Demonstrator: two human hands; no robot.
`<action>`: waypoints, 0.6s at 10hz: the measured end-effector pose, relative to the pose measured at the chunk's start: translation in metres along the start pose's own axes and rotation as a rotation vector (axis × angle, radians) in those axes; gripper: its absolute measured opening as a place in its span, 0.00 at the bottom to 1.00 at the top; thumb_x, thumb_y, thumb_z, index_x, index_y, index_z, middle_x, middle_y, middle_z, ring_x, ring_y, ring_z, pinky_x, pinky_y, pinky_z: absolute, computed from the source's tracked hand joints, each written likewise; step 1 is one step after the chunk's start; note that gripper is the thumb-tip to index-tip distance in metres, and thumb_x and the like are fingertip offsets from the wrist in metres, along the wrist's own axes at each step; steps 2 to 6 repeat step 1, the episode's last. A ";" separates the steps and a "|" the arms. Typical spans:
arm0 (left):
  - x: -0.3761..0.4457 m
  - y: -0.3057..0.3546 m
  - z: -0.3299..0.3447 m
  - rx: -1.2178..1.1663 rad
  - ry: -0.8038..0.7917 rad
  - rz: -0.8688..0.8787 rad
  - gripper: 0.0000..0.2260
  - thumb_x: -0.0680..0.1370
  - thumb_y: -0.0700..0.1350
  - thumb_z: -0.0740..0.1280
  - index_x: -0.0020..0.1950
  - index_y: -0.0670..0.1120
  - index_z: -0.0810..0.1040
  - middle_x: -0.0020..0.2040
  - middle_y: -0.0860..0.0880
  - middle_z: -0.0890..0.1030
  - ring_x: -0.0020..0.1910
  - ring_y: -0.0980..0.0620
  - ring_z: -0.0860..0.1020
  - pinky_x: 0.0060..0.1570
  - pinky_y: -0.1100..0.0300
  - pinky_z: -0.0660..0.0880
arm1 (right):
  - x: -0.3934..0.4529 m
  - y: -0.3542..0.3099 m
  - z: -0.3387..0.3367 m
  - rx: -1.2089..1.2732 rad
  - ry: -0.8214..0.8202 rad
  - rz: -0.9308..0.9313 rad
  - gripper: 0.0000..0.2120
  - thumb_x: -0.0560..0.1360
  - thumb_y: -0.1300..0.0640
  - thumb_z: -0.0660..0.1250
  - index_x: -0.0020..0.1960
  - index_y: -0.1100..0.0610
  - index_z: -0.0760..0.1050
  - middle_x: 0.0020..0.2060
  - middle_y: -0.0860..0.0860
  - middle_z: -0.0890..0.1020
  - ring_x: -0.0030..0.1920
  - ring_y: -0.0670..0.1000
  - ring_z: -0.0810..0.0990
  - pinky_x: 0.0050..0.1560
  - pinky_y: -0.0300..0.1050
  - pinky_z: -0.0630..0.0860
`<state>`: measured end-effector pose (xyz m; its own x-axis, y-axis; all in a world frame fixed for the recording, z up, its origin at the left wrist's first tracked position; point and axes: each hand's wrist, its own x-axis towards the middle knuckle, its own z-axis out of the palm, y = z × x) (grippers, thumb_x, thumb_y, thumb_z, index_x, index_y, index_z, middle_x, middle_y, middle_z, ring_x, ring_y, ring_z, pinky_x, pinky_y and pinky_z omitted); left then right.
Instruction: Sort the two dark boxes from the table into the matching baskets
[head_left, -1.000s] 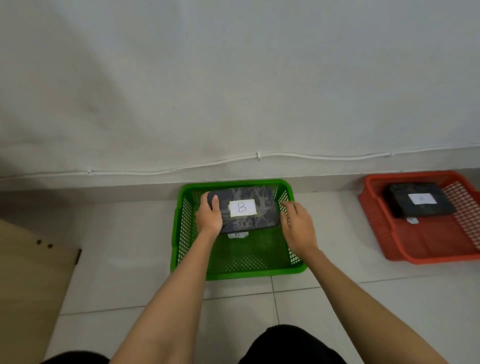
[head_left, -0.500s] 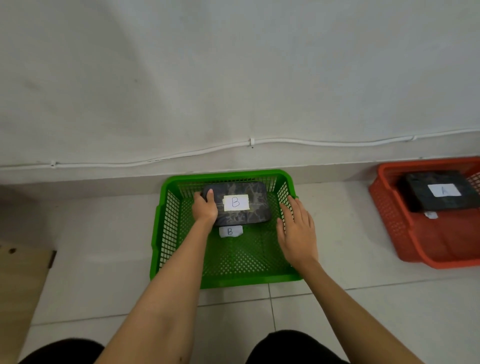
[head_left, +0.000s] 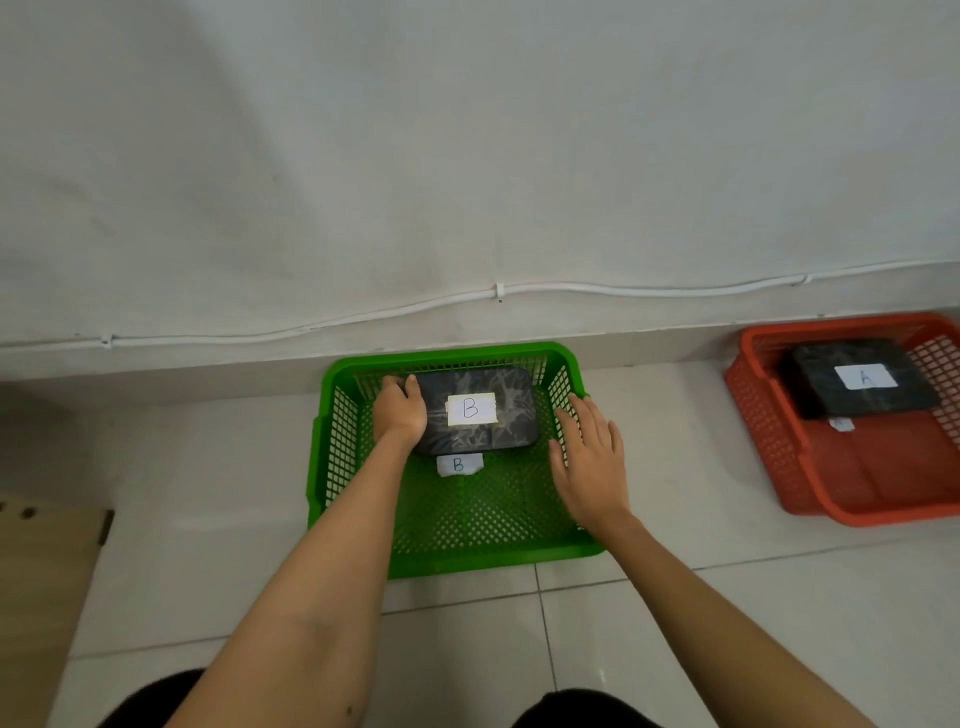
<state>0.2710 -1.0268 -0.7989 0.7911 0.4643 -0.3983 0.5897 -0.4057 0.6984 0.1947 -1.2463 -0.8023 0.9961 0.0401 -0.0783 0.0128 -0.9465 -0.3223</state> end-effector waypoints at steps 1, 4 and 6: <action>-0.013 0.013 -0.026 0.047 0.004 0.032 0.17 0.81 0.48 0.55 0.62 0.37 0.71 0.60 0.36 0.77 0.59 0.38 0.76 0.59 0.50 0.71 | 0.000 -0.011 -0.028 -0.031 -0.095 0.002 0.24 0.80 0.50 0.48 0.73 0.56 0.61 0.76 0.56 0.60 0.76 0.54 0.56 0.75 0.62 0.52; -0.013 0.013 -0.026 0.047 0.004 0.032 0.17 0.81 0.48 0.55 0.62 0.37 0.71 0.60 0.36 0.77 0.59 0.38 0.76 0.59 0.50 0.71 | 0.000 -0.011 -0.028 -0.031 -0.095 0.002 0.24 0.80 0.50 0.48 0.73 0.56 0.61 0.76 0.56 0.60 0.76 0.54 0.56 0.75 0.62 0.52; -0.013 0.013 -0.026 0.047 0.004 0.032 0.17 0.81 0.48 0.55 0.62 0.37 0.71 0.60 0.36 0.77 0.59 0.38 0.76 0.59 0.50 0.71 | 0.000 -0.011 -0.028 -0.031 -0.095 0.002 0.24 0.80 0.50 0.48 0.73 0.56 0.61 0.76 0.56 0.60 0.76 0.54 0.56 0.75 0.62 0.52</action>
